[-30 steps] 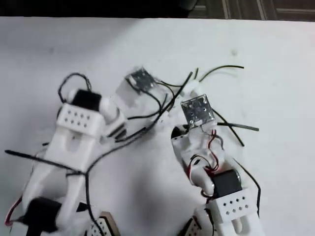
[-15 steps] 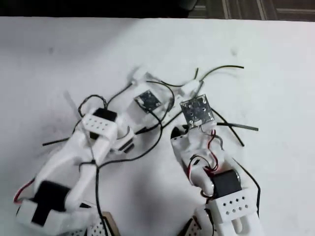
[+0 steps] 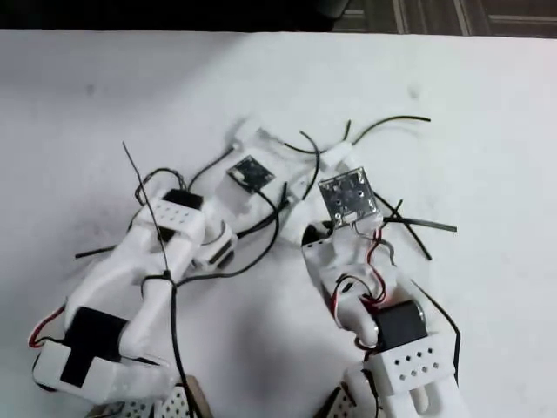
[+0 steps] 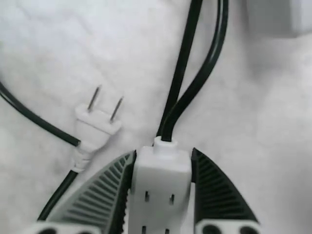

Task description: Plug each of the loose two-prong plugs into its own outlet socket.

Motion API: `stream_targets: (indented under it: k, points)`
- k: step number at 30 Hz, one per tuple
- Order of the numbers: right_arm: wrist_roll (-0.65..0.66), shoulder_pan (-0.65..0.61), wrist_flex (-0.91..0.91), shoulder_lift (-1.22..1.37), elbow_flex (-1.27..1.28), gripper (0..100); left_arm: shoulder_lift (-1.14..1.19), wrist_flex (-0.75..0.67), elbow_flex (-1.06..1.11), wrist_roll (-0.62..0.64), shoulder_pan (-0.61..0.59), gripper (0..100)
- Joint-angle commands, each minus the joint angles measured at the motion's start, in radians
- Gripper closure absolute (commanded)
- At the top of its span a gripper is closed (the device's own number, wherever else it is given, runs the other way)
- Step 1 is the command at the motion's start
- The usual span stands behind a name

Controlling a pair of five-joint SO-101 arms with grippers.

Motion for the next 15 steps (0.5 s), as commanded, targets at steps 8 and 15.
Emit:
stream_targets:
  k: [8,15]
  points:
    - [0.009,-0.03,0.007,-0.012,-0.043,98.1,-0.364,0.186,-0.011,0.011,-0.013,74]
    - [0.009,-0.091,0.039,-0.012,-0.043,98.1,-0.624,0.292,-0.005,0.011,-0.117,71]
